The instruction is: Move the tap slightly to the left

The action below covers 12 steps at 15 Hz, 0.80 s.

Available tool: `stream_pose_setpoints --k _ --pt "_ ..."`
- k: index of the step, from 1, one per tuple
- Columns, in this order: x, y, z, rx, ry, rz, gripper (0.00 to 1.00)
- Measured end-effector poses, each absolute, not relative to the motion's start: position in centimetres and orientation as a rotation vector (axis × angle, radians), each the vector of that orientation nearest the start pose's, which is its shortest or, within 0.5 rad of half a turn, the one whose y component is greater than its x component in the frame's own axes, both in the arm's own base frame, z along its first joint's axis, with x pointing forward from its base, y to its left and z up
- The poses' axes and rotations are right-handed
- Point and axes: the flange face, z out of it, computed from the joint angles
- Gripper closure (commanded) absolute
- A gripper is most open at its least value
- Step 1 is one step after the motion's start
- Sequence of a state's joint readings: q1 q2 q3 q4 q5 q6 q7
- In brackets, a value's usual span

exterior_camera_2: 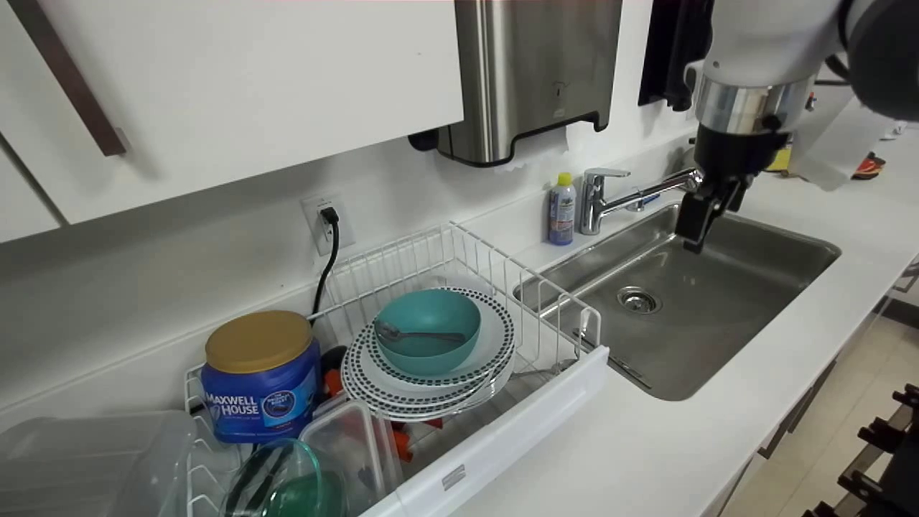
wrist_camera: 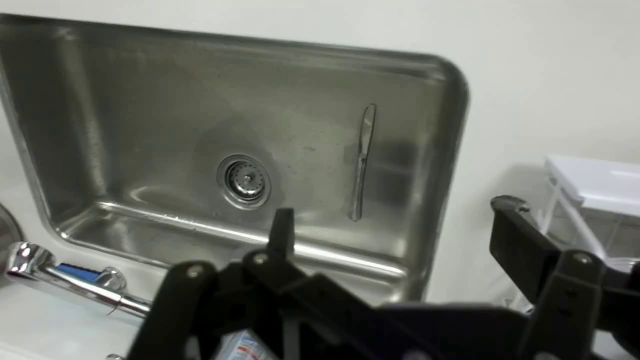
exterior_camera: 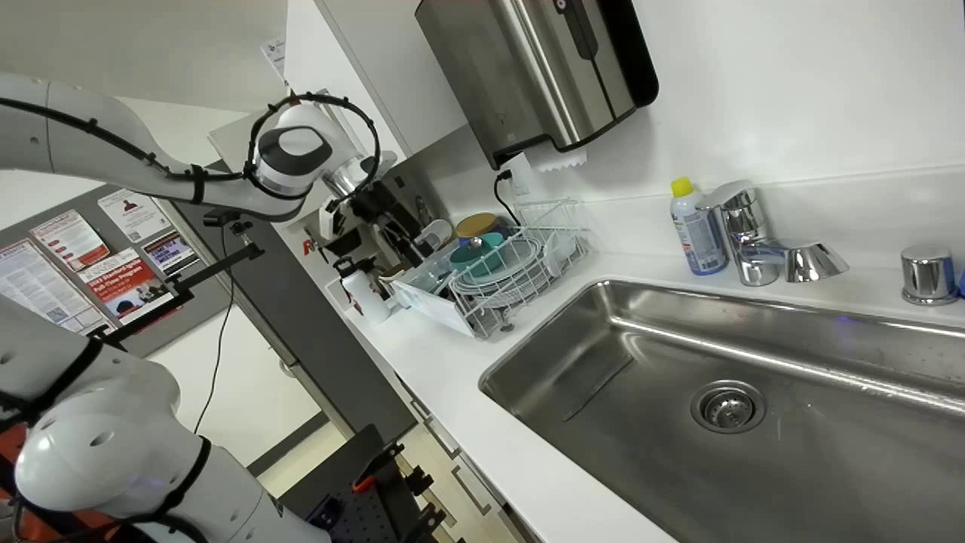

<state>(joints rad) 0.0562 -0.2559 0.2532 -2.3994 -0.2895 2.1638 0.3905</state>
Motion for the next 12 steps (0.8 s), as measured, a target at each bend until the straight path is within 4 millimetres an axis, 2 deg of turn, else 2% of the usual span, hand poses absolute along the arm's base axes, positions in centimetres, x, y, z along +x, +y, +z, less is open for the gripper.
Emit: stream_pose_setpoints --k 4,7,9,12 --pt "46.9 6.3 43.9 -3.461 -0.004 -0.254 0.00" --pt "48.3 2.8 45.8 -3.547 0.099 -0.286 0.00" --pt "48.6 2.1 46.4 -3.578 0.140 -0.293 0.00" --pt "48.6 2.3 46.4 -3.579 0.150 -0.297 0.00"
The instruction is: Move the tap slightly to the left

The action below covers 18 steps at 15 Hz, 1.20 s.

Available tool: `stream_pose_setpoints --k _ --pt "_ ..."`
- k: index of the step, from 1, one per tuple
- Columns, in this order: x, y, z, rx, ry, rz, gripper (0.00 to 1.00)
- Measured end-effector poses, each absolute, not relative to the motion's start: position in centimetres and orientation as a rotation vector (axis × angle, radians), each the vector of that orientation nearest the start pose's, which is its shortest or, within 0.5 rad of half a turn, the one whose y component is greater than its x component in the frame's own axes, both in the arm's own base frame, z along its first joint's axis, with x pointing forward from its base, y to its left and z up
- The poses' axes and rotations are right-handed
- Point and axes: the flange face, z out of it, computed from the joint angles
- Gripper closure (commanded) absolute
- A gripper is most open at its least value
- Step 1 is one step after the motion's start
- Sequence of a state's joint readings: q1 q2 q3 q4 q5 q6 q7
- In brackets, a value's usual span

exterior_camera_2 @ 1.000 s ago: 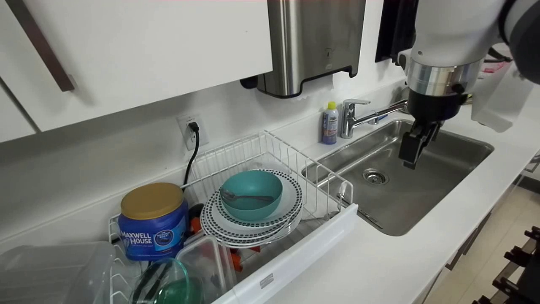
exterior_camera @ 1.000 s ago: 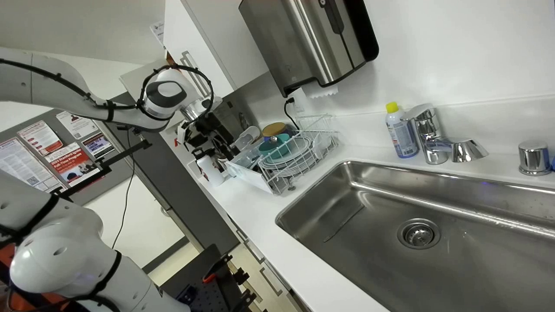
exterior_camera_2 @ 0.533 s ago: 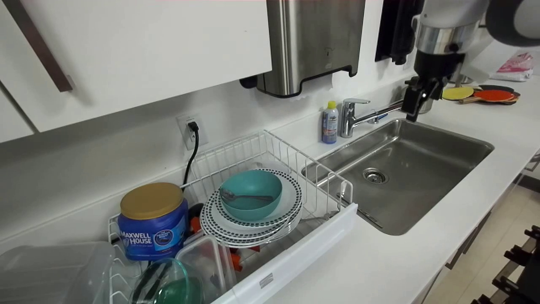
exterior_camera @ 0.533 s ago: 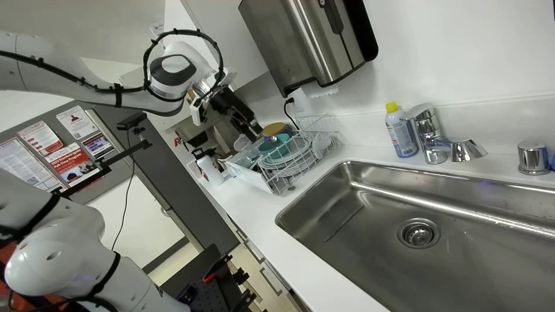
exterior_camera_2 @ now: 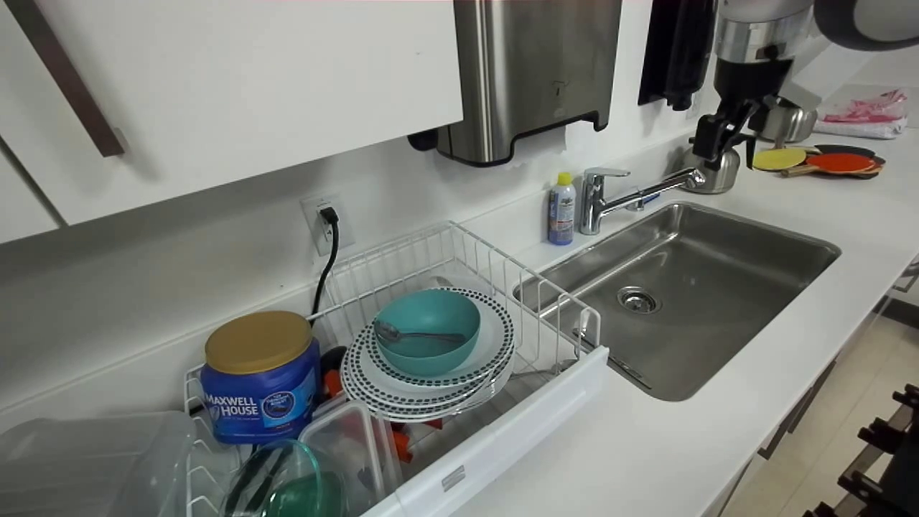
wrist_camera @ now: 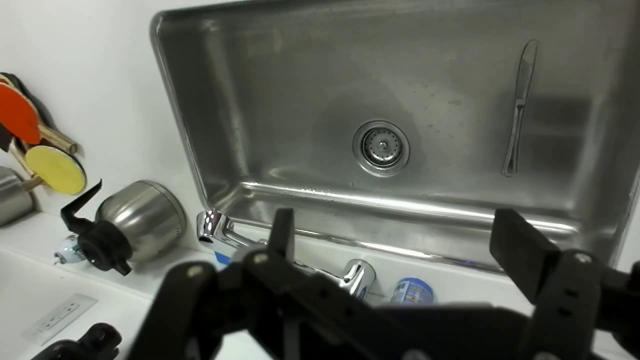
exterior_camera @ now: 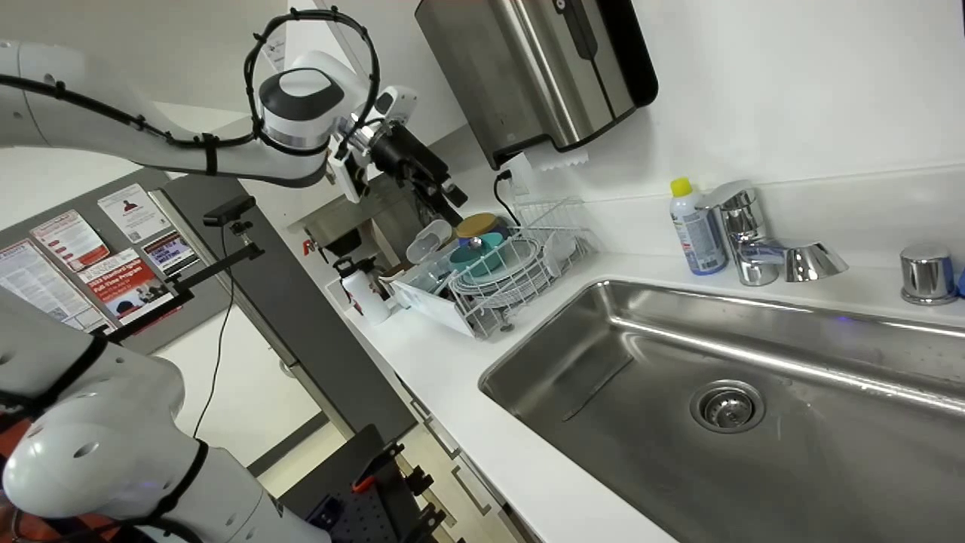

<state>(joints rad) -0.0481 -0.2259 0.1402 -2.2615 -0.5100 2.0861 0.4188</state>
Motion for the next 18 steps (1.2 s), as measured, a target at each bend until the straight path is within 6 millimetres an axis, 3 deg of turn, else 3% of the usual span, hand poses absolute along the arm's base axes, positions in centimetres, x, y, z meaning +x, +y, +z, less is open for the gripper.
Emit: stream_pose_setpoints --k 2,4,9,13,16,18 --pt "48.7 2.1 46.4 -3.584 0.141 -0.299 0.00" --pt "49.2 0.7 46.6 -3.626 0.126 -0.317 0.00" --pt "52.9 -6.7 47.0 -3.683 -0.170 -0.159 0.00" --pt "56.4 -10.6 45.3 -3.639 -0.446 0.016 0.00" --pt "58.5 -12.2 43.5 -3.574 -0.594 0.108 0.00" --pt "59.5 -12.8 42.4 -3.562 -0.605 0.138 0.00"
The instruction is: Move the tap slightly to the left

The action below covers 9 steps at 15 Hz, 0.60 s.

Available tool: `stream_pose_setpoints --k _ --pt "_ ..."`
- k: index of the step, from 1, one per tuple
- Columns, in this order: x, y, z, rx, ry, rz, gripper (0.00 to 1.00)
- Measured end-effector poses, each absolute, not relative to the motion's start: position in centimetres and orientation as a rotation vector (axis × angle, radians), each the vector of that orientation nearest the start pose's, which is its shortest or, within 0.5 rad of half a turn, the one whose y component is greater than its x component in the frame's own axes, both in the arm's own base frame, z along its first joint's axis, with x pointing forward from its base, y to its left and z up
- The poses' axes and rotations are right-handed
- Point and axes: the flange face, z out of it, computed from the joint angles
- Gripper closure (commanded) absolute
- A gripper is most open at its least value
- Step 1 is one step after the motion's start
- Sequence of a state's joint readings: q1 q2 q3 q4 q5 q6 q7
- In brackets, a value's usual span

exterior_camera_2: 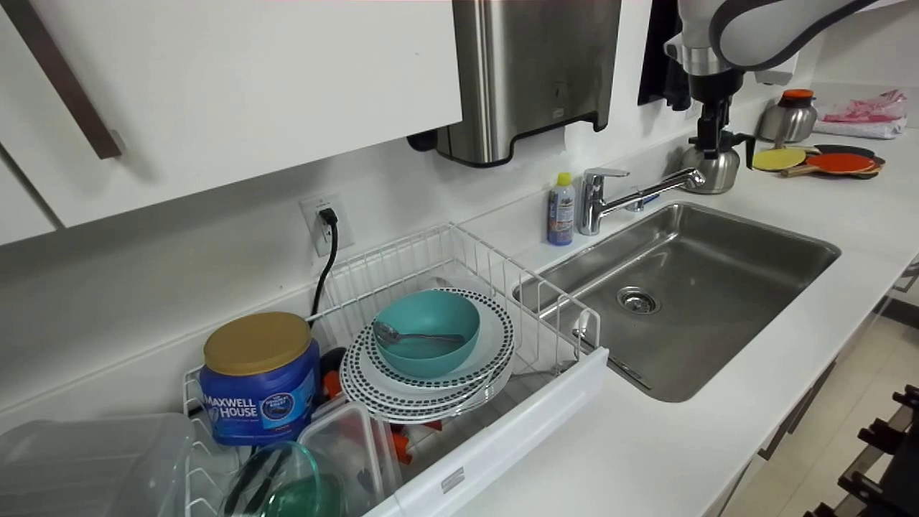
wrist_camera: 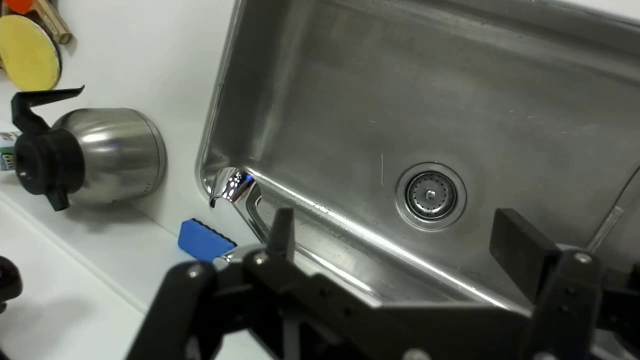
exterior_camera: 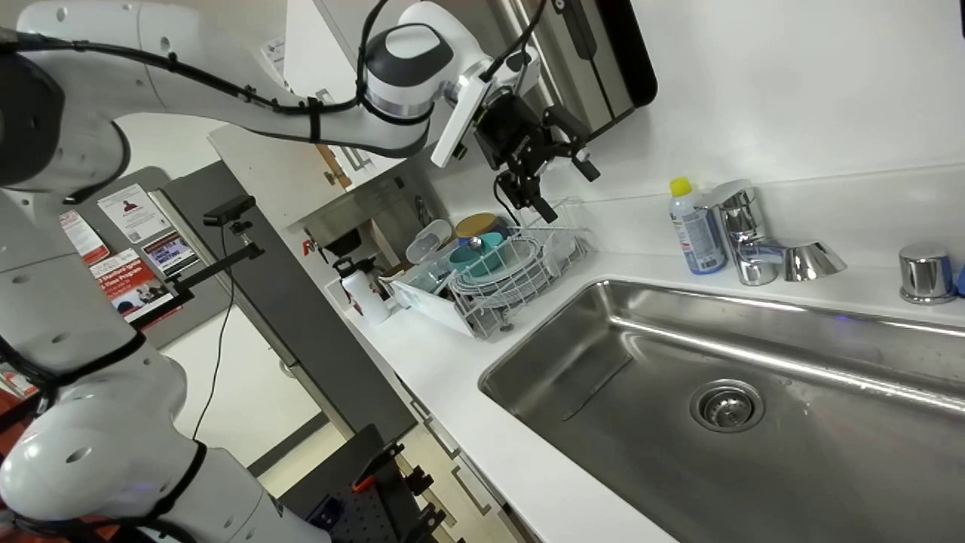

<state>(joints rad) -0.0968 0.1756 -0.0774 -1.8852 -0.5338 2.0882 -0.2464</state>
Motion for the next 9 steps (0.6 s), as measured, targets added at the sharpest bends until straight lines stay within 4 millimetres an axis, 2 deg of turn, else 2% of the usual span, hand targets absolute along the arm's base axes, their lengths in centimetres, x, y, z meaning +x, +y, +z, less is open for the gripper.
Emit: stream_pose_setpoints --k 6,9 --pt "60.0 -12.9 42.0 -3.562 -0.606 0.144 0.00" --pt "61.1 -14.0 42.2 -3.553 -0.668 0.151 0.00"
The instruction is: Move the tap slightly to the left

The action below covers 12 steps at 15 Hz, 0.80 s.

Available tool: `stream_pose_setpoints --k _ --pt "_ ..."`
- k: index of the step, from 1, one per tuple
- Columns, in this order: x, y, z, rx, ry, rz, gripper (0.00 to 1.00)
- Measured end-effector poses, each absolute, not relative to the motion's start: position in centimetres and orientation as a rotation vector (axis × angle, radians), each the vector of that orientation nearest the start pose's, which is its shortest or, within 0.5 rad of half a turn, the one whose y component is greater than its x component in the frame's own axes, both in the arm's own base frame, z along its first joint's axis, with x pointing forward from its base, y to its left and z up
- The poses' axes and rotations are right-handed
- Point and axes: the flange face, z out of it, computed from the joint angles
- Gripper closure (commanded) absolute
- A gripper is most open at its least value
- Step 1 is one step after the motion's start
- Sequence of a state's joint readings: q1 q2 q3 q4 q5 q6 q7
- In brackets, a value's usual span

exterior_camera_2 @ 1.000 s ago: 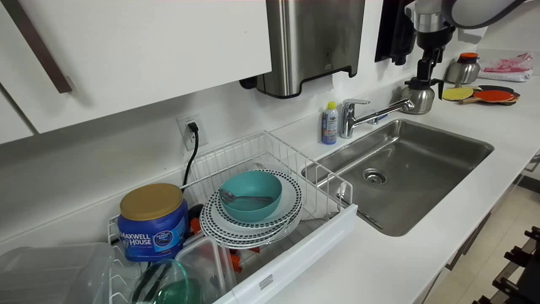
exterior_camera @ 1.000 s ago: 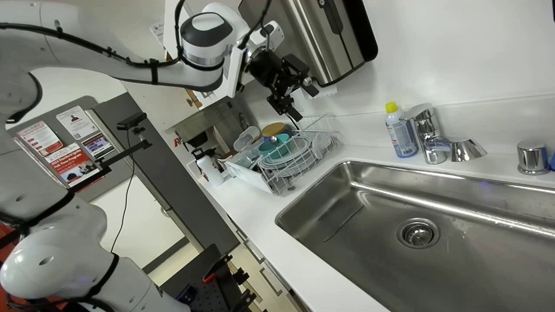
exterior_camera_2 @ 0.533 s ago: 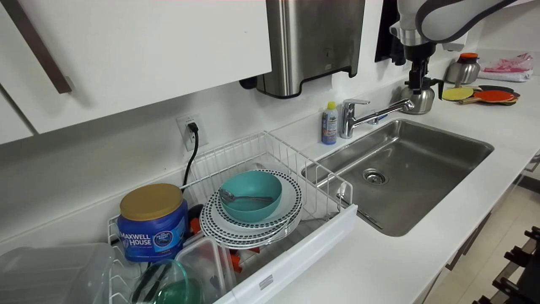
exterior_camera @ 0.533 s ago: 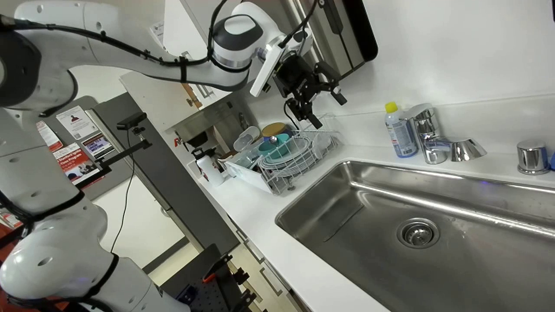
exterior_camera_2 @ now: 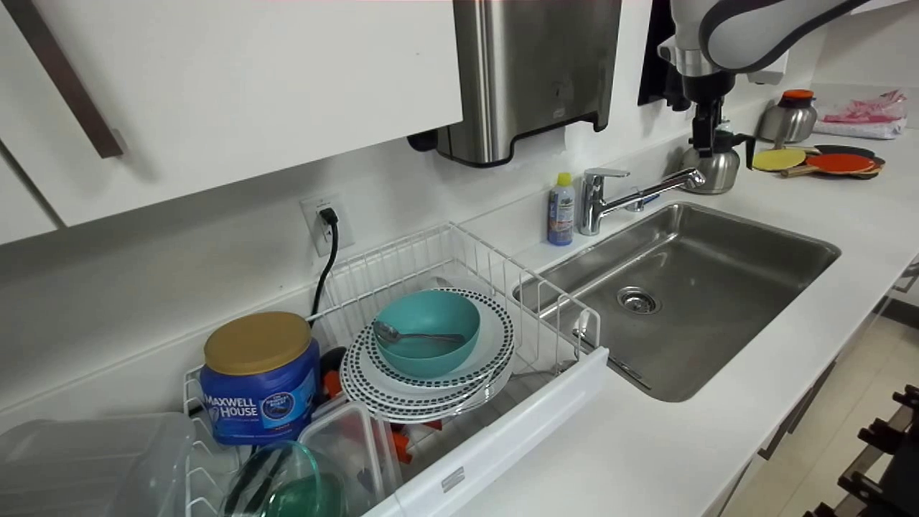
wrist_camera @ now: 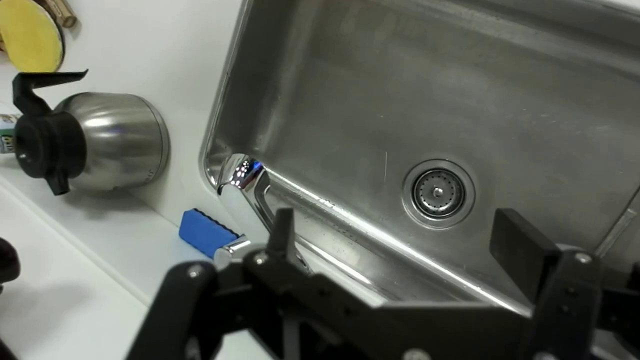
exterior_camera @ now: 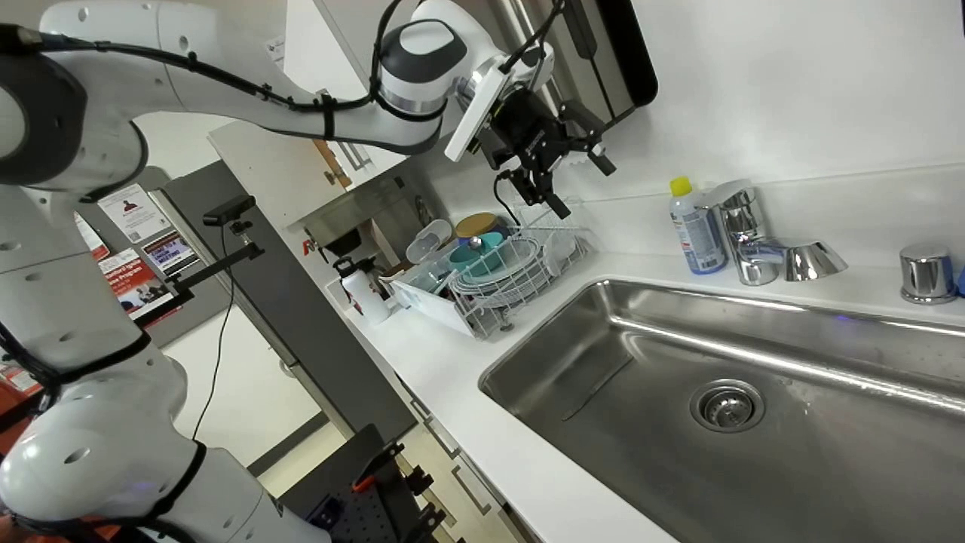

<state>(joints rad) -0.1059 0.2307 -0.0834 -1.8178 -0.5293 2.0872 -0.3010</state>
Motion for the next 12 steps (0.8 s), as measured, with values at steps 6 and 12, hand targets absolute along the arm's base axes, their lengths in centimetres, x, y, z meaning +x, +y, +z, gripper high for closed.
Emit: stream_pose_setpoints --k 6,12 --pt "65.3 -19.6 42.3 -3.413 -0.986 0.276 0.00" --pt "68.5 -23.0 39.9 -3.248 -1.085 0.405 0.00"
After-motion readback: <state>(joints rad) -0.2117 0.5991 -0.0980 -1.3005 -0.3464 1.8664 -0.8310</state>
